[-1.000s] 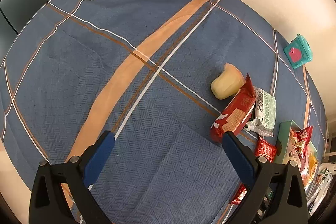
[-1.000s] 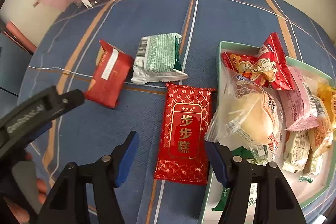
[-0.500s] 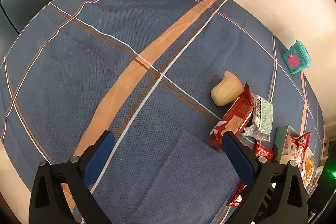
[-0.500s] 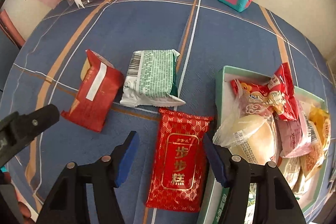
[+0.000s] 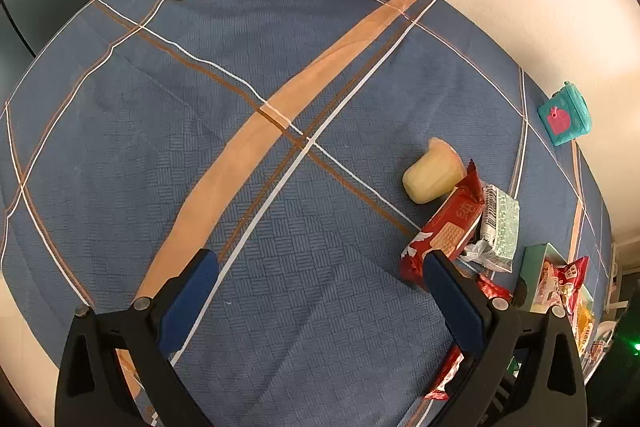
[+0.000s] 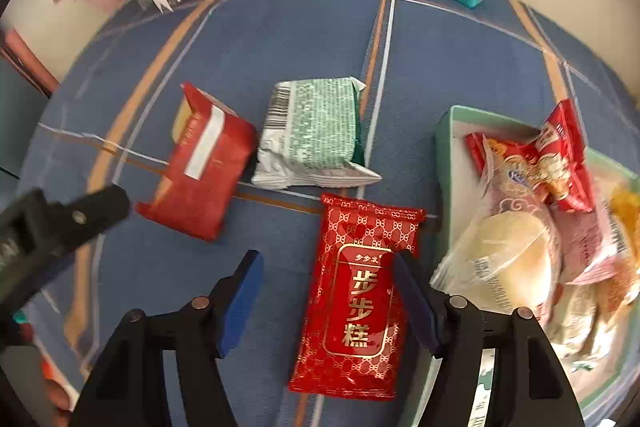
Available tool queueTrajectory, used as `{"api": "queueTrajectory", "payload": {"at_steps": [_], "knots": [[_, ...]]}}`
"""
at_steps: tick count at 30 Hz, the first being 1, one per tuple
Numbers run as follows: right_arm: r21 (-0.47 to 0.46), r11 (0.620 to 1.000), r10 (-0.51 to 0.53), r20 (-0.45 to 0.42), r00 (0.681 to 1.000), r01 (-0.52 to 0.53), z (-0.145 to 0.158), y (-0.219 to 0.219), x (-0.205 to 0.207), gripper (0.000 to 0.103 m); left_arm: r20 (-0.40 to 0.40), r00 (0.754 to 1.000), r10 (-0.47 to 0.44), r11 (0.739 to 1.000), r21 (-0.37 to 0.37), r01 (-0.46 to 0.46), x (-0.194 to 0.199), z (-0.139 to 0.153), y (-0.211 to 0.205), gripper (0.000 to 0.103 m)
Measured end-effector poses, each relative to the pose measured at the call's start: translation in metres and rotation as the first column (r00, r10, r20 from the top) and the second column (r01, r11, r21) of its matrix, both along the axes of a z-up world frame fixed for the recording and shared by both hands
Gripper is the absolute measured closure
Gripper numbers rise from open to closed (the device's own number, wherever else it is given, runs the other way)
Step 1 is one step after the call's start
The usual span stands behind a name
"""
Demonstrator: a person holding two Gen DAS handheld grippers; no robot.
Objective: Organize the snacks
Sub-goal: 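Move both open tools back toward the red packet and red biscuit box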
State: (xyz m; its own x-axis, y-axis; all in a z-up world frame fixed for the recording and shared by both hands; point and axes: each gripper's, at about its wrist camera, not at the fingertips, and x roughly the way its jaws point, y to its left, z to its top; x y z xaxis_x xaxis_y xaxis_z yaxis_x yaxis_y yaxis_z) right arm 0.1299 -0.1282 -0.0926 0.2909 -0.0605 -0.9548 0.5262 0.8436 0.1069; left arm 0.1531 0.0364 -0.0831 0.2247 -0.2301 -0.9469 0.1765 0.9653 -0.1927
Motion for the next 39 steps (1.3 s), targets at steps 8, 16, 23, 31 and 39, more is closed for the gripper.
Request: {"api": "queueTrajectory", "payload": {"at_steps": [8,16,23,31,39], "knots": [[0.155,0.988,-0.014,0.09,0.996,0.0,0.008,-0.006,0.0,0.035,-0.003,1.0,-0.002,1.0,-0.019,0.002,0.003,0.001,0.004,0.001],[0.028,0.999,-0.029,-0.004,1.0,0.029,0.008,-0.006,-0.008,0.035,0.034,0.994,-0.103,0.992,-0.069,0.106,0.006,0.011,-0.015,0.001],[0.069,0.997,-0.035,-0.034,0.999,0.038,-0.007,-0.009,-0.011,0.036,0.077,0.975,-0.21,0.975,-0.056,0.215,0.002,0.013,-0.045,0.001],[0.078,0.996,-0.028,-0.026,0.999,0.03,-0.005,-0.008,-0.014,0.046,0.107,0.958,-0.267,0.961,-0.051,0.273,-0.003,0.005,-0.066,0.004],[0.093,0.995,-0.021,-0.026,0.999,0.023,-0.004,-0.007,-0.021,0.047,0.144,0.935,-0.323,0.945,-0.003,0.327,-0.009,0.0,-0.083,0.017]]}}
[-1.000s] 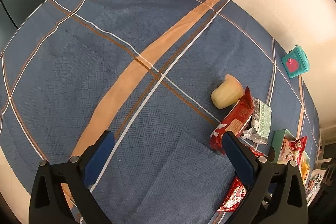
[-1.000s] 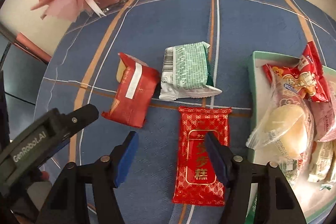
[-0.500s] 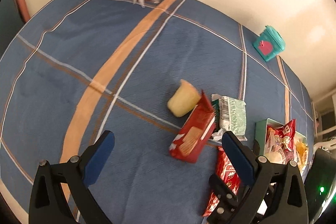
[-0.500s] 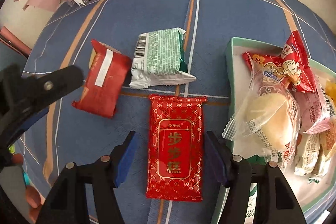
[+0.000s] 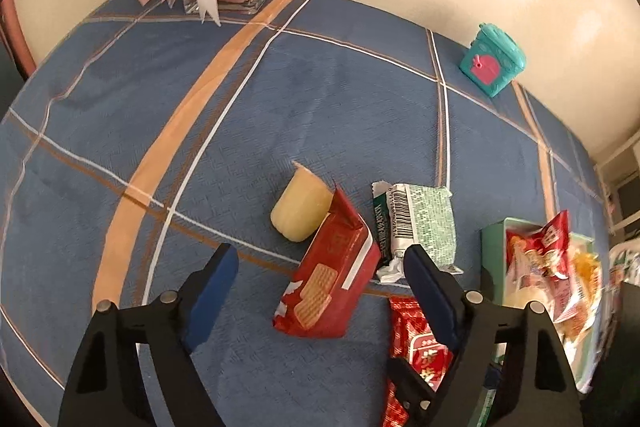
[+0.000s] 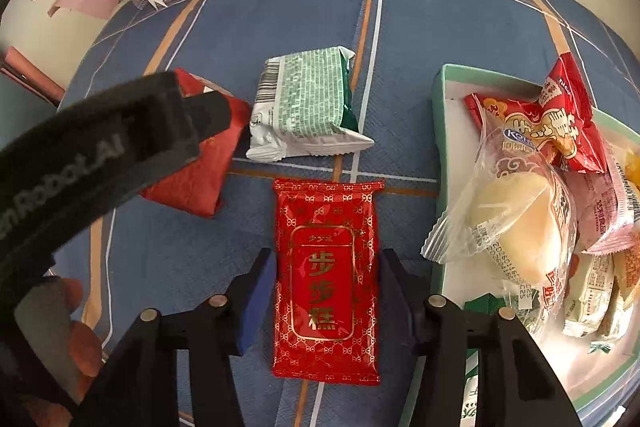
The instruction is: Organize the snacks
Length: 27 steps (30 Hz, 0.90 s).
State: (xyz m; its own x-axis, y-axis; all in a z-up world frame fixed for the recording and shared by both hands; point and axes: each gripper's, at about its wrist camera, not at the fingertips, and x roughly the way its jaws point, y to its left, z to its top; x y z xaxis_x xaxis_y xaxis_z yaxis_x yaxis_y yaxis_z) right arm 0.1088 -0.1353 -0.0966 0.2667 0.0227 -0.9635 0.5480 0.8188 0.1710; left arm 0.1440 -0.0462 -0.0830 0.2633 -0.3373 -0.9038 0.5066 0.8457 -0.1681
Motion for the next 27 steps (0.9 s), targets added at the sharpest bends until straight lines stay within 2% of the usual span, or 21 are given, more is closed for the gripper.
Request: {"api": "queueTrajectory", "payload": {"at_steps": [4,9,12,15,17,21,27], "knots": [[0.011,1.0,-0.002,0.001,1.0,0.002,0.001,-0.001,-0.003,0.047,0.047,0.998,-0.045,0.996,0.075,0.042,-0.005,-0.002,-0.011,0.017],[0.009,1.0,0.009,-0.005,1.0,-0.009,0.0,-0.001,-0.004,0.047,0.087,0.99,-0.115,0.98,0.176,0.098,-0.014,-0.007,-0.024,0.018],[0.012,1.0,0.013,-0.006,1.0,-0.012,0.001,-0.001,-0.005,0.047,0.07,0.99,-0.124,0.974,0.201,0.108,-0.015,-0.013,-0.027,0.03],[0.013,1.0,0.011,-0.006,1.0,-0.011,0.0,0.0,-0.006,0.047,0.066,0.989,-0.135,0.972,0.203,0.119,-0.016,-0.014,-0.028,0.041],[0.009,1.0,0.013,-0.008,1.0,-0.013,0.001,0.001,-0.007,0.047,0.064,0.987,-0.149,0.972,0.192,0.135,-0.018,-0.012,-0.029,0.053],[0.006,1.0,0.013,-0.007,1.0,-0.013,0.002,0.004,-0.008,0.05,0.072,0.984,-0.16,0.97,0.195,0.144,-0.022,-0.008,-0.029,0.062],[0.007,1.0,0.011,-0.005,1.0,-0.011,0.002,0.003,-0.011,0.054,0.055,0.987,-0.151,0.979,0.148,0.141,-0.026,0.0,-0.024,0.075]]}}
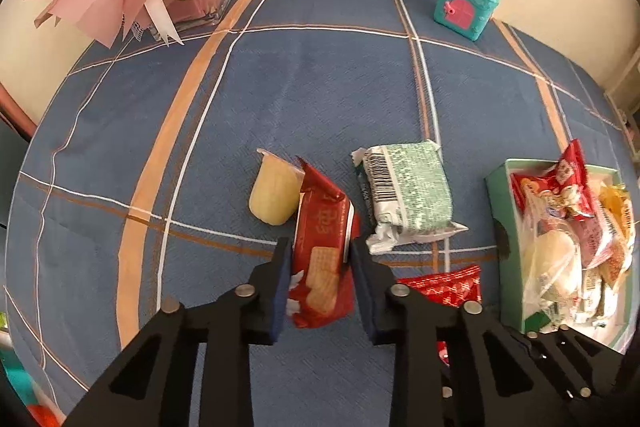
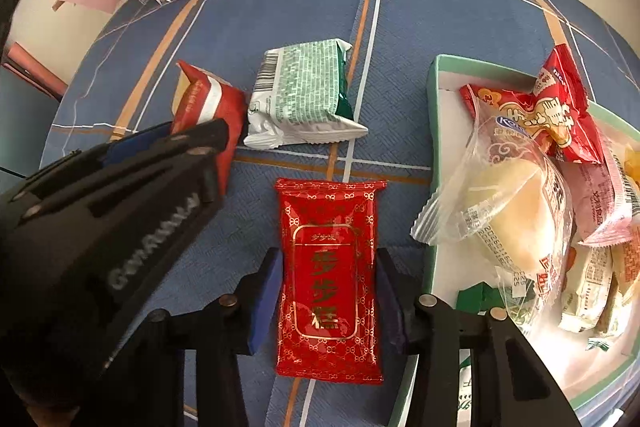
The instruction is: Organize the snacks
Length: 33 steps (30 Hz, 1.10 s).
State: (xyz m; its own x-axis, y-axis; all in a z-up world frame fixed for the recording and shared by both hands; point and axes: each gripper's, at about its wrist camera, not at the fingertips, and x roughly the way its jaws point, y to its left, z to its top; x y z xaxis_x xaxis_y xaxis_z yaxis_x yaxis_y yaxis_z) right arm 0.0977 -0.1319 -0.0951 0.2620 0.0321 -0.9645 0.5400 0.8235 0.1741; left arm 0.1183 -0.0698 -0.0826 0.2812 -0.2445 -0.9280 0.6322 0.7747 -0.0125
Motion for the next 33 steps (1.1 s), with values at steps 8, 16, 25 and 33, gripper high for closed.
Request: {"api": "queueTrajectory", "payload": {"at_steps": [8,16,25,33], "knots": [[0.013,1.0,-0.011,0.048,0.999,0.01,0.015,-0.003,-0.009,0.055,-0.062,0.998,0.031,0.997,-0.066,-0.035,-0.005,0.003,0.01,0.078],[0.031,0.999,-0.03,0.095,0.995,0.027,0.033,-0.012,-0.02,0.055,-0.084,0.995,0.061,0.99,-0.12,-0.071,-0.007,0.017,0.017,0.078],[0.046,0.997,-0.062,0.185,0.981,0.055,0.062,-0.035,-0.048,0.055,-0.017,0.996,0.087,0.975,-0.205,-0.088,-0.018,0.063,0.028,0.078],[0.025,0.995,-0.103,0.24,0.965,0.1,0.087,-0.059,-0.082,0.055,0.013,0.999,0.048,0.966,-0.253,-0.043,-0.044,0.088,0.012,0.078]]}}
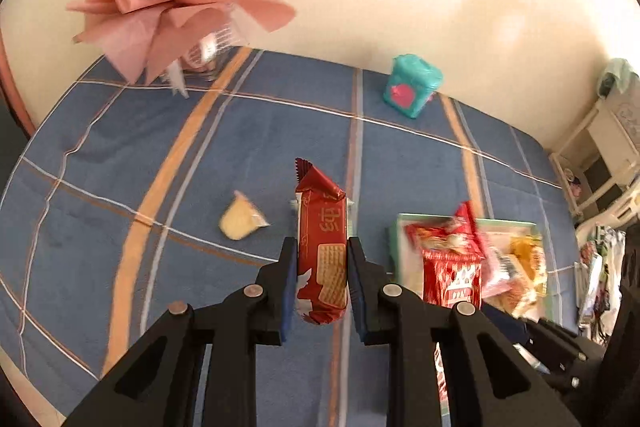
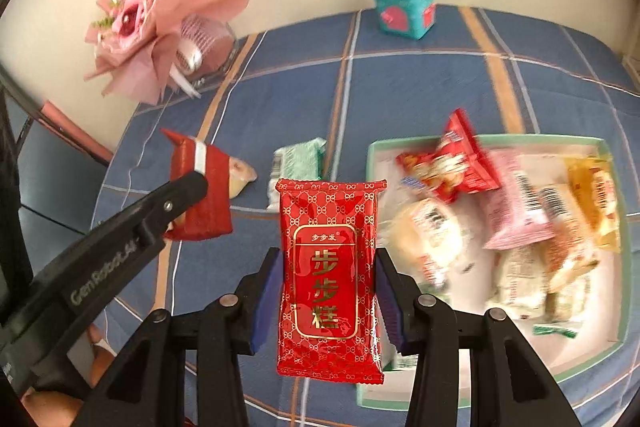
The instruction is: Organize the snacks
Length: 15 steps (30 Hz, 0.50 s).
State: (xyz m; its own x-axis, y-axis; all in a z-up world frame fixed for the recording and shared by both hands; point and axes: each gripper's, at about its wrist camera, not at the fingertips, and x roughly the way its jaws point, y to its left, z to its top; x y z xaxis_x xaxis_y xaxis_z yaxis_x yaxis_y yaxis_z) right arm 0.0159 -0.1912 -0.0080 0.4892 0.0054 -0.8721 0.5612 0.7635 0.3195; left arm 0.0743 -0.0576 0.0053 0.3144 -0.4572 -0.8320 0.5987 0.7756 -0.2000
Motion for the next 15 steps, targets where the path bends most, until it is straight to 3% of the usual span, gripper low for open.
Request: {"api": "queueTrajectory", "payload": {"at_steps": [15], "knots": [[-0.077,0.969,-0.24,-0.036,0.97,0.237,0.013,-0.107,-0.098,0.055,-0.05,0.979,-0.199,0.98,-0.02,0.199,-0.08,0.006,-0.078,0.078]]}}
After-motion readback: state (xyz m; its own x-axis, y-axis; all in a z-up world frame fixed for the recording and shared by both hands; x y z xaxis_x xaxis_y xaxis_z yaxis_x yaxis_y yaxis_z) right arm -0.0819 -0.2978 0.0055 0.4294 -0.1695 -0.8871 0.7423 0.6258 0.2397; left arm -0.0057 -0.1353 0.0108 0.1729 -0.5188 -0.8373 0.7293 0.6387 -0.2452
